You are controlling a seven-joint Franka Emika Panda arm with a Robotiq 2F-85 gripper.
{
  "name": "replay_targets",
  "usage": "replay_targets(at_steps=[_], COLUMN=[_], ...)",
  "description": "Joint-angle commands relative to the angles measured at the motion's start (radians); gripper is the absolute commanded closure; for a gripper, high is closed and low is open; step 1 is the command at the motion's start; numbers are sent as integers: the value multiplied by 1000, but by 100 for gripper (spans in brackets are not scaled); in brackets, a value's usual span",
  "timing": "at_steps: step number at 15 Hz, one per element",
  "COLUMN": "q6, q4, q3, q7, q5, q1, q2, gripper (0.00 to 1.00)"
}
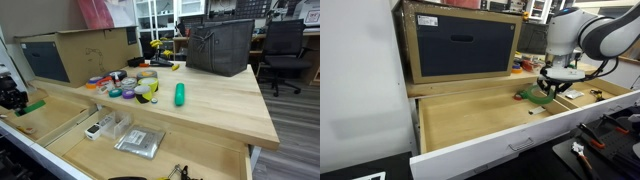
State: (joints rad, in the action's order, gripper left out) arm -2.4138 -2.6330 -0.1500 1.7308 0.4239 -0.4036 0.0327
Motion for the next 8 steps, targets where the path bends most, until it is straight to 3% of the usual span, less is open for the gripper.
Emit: replay_targets(at_steps=[1, 8], q6=[-7, -224], q4=[-74, -127], q3=[-21, 7], q7=[-29, -247], q5=[72, 275], q1=[112, 298], q2=[139, 229], gripper=[94, 94])
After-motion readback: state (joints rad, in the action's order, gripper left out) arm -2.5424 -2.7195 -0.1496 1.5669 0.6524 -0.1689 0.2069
